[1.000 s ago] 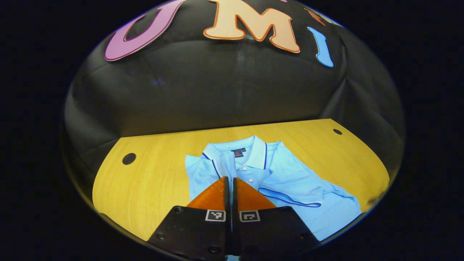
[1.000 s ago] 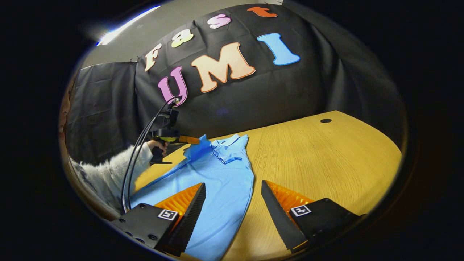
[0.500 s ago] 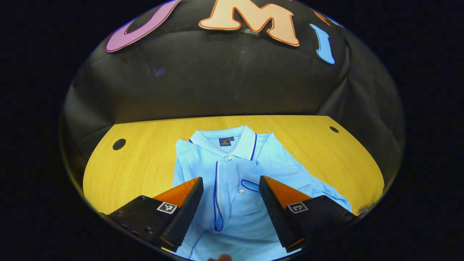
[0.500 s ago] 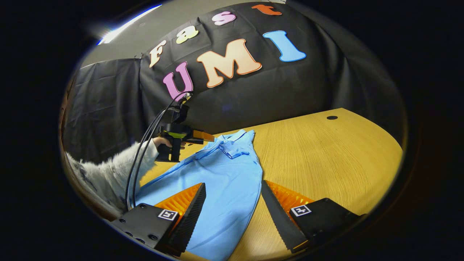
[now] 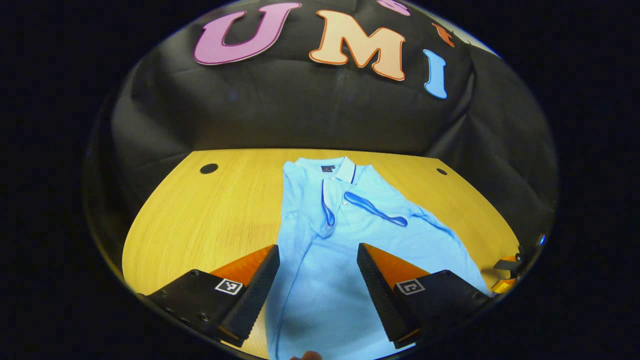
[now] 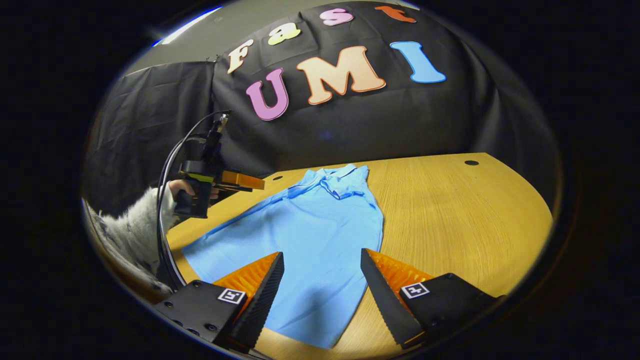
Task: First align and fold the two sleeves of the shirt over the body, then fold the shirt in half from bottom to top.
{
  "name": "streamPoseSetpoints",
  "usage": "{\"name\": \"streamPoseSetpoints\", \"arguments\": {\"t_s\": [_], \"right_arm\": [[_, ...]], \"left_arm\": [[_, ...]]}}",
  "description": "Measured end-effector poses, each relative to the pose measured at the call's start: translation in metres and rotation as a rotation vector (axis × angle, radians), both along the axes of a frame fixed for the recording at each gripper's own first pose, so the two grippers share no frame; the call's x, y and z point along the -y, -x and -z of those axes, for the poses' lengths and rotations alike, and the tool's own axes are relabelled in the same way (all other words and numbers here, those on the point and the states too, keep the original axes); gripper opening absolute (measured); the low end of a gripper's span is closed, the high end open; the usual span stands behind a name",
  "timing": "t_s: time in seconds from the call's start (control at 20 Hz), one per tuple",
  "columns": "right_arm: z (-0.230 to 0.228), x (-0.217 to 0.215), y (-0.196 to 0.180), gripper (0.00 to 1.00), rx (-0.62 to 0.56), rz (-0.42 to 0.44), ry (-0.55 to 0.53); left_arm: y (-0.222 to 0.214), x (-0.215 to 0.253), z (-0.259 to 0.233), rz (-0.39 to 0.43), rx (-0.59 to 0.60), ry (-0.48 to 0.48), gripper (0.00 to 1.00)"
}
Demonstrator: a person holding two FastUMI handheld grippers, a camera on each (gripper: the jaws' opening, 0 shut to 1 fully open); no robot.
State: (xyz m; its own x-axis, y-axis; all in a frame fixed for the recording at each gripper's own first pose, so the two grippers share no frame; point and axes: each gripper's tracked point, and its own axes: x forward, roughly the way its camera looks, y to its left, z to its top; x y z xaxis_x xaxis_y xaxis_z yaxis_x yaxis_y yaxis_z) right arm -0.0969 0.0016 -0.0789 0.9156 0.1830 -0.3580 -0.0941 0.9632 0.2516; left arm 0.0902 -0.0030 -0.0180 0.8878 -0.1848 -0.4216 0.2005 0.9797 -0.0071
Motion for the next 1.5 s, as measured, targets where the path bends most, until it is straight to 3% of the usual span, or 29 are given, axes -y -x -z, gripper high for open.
{"name": "streamPoseSetpoints", "arguments": {"t_s": [0.3, 0.65, 0.7, 0.8, 0.85, 0.9, 1.5], "right_arm": [[0.015, -0.010, 0.032, 0.97, -0.027, -0.006, 0.086], [0.033, -0.017, 0.059, 0.97, -0.055, -0.009, 0.124], [0.036, -0.015, 0.060, 0.92, -0.056, -0.004, 0.129], [0.039, -0.016, 0.063, 0.97, -0.061, -0.003, 0.139], [0.039, -0.016, 0.063, 0.92, -0.059, -0.004, 0.139], [0.038, -0.017, 0.063, 0.97, -0.058, -0.005, 0.140], [0.045, -0.026, 0.061, 0.96, -0.043, -0.013, 0.192]], "left_arm": [[0.098, -0.038, 0.025, -0.045, 0.020, -0.014, 0.96], [0.177, -0.033, 0.056, -0.011, 0.026, -0.017, 0.95], [0.185, -0.032, 0.063, -0.008, 0.015, -0.014, 0.95], [0.196, -0.040, 0.075, -0.025, -0.001, -0.039, 0.96], [0.199, -0.044, 0.079, -0.039, -0.002, -0.060, 0.96], [0.202, -0.047, 0.082, -0.045, -0.005, -0.072, 0.96], [0.204, -0.039, 0.099, -0.068, -0.001, -0.085, 0.95]]}}
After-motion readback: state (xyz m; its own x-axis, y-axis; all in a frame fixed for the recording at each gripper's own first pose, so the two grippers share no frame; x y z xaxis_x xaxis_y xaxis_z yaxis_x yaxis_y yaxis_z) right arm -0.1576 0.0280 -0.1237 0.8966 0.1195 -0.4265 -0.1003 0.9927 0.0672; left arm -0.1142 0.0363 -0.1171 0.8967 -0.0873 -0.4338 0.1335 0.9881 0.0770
